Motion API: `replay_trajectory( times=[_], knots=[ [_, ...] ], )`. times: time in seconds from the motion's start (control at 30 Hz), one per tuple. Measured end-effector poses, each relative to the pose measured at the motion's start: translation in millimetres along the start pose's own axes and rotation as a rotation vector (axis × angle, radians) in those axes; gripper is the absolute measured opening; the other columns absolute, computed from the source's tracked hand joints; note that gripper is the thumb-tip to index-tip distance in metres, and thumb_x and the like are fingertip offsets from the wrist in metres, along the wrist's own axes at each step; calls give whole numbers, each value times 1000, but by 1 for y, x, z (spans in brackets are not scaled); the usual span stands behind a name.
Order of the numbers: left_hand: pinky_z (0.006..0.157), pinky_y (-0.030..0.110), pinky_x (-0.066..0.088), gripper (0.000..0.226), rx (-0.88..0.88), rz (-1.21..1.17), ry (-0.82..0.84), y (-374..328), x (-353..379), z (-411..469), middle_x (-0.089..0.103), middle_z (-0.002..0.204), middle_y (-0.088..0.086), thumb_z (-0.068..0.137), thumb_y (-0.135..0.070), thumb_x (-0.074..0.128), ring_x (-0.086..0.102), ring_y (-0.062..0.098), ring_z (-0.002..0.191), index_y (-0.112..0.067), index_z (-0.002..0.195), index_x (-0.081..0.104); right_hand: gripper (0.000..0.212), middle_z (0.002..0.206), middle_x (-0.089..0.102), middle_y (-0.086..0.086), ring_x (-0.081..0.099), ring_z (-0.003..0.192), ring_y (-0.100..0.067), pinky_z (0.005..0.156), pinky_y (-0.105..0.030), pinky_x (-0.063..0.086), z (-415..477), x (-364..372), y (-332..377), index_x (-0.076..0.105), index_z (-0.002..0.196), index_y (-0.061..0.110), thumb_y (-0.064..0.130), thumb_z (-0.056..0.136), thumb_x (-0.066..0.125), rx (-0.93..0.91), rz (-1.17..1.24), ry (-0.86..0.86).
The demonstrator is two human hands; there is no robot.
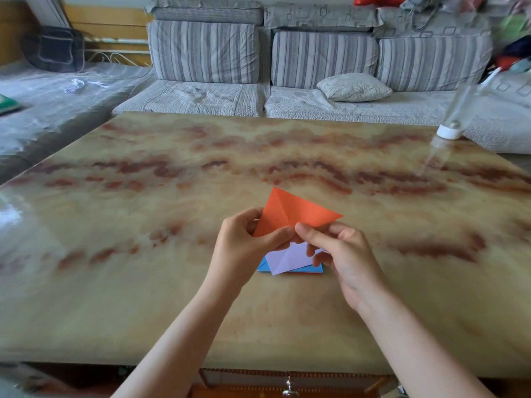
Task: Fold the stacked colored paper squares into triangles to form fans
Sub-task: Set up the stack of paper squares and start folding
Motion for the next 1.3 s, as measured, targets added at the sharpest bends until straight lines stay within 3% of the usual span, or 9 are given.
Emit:
replay_trajectory(
  times=[0.37,0.57,0.77,0.9,1.0,1.13,1.23,1.3],
  knots=[
    [65,16,55,22,-68,-50,26,4,-6,1,75,73,3,71,-5,79,72,11,65,-7,91,69,8,68,72,-2,56,52,-8,48,-17,43,1,-6,1,72,73,8,15,76,75,1,0,-90],
    [76,25,57,29,-90,-57,62,8,-8,4,75,76,5,70,-7,80,72,13,68,-6,97,68,6,67,70,-2,54,50,-10,47,-17,43,2,-8,1,73,75,8,14,77,74,33,20,-141],
    [63,17,55,21,-92,-121,56,10,-14,5,75,78,10,75,0,75,71,13,71,-8,93,68,7,67,70,-3,55,51,-11,46,-18,43,4,-15,2,72,74,8,14,77,75,34,42,-180],
    [67,18,56,20,-102,-72,89,13,-20,6,75,79,10,77,-1,73,71,14,75,-6,96,68,7,68,72,-8,71,60,-20,51,-23,54,4,-14,4,68,77,3,8,82,70,19,128,-169],
    [63,15,54,21,-92,-103,5,15,-34,11,75,79,9,79,0,71,72,12,72,-3,100,67,7,66,71,-12,72,63,-24,63,-29,60,9,-26,10,64,78,1,3,85,65,22,251,-192],
    [70,22,58,25,-108,-184,15,8,-33,13,75,94,6,89,-24,61,73,17,82,-8,106,67,4,61,69,-12,67,50,-19,52,-24,55,9,-25,12,62,80,-1,1,83,63,95,154,8],
    [74,30,59,48,-196,-182,118,6,-22,12,74,98,3,76,-53,57,72,18,87,-16,105,68,3,67,69,-16,64,48,-20,52,-21,52,6,-16,10,64,84,-1,-1,81,66,86,-11,146],
    [68,29,57,46,-231,-176,197,6,-16,10,74,99,6,73,-49,62,72,19,86,-17,106,68,3,71,69,-19,63,49,-20,55,-22,52,4,-13,12,65,82,2,0,81,67,40,-96,205]
  ],
)
Point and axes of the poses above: each hand's wrist, its own z-axis towards the middle knuckle, its own x-axis out of the palm, y = z × x, the point moved 3 cm from there along z, towards the middle knuckle
